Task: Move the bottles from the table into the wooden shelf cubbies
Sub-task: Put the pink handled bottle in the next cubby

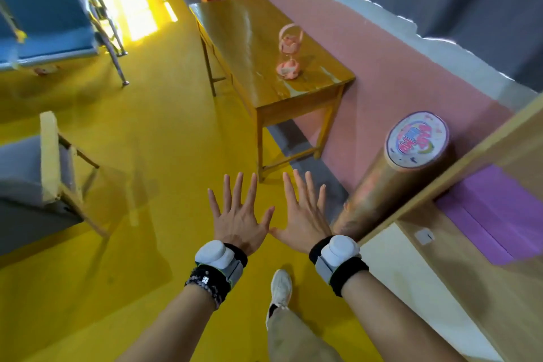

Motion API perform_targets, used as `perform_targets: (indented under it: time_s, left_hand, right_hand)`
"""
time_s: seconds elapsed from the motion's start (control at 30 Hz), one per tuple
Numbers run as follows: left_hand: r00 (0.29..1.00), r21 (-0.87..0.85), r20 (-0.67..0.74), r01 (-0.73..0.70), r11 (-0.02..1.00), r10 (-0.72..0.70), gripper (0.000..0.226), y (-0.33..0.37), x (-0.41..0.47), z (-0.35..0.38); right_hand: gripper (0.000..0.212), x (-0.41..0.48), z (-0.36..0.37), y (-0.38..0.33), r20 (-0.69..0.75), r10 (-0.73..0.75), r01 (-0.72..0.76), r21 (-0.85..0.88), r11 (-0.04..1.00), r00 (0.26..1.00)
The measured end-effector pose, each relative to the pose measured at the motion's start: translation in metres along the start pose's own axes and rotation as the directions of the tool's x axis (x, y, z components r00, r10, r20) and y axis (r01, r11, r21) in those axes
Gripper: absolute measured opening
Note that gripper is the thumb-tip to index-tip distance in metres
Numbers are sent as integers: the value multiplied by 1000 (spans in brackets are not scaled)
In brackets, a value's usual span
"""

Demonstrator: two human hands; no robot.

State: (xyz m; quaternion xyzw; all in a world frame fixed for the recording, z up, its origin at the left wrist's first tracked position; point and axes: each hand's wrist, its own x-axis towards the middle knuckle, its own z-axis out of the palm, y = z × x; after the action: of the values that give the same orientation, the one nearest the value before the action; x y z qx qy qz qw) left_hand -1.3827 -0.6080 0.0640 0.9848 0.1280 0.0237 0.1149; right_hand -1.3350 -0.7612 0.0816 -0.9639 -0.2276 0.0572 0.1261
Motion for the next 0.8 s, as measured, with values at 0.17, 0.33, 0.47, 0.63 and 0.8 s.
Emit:
perform_targets:
  time_s: [0.17, 0.33, 0.47, 0.63, 0.8]
  left_hand:
    - [998, 26, 10, 57, 998, -57, 82, -2, 75, 3]
    - [992, 38, 19, 124, 992, -125, 82, 4, 139, -3]
    - [989, 34, 16, 148, 988, -149, 83, 6, 181, -4]
    - [985, 33, 43, 164, 986, -166, 82, 9, 229, -1]
    - [984, 38, 95, 147, 988, -150, 83, 7, 284, 6]
  right_hand:
    - [120, 84, -7, 16, 1, -39, 39, 26, 999, 999]
    - [120, 151, -17, 31, 33, -65, 63, 44, 997, 997]
    - [119, 195, -20, 42, 43, -81, 77, 70, 995, 996]
    - [120, 246, -19, 53, 46, -62, 56, 107, 993, 997]
    - [116, 298, -18, 60, 42, -30, 26, 96, 995, 999]
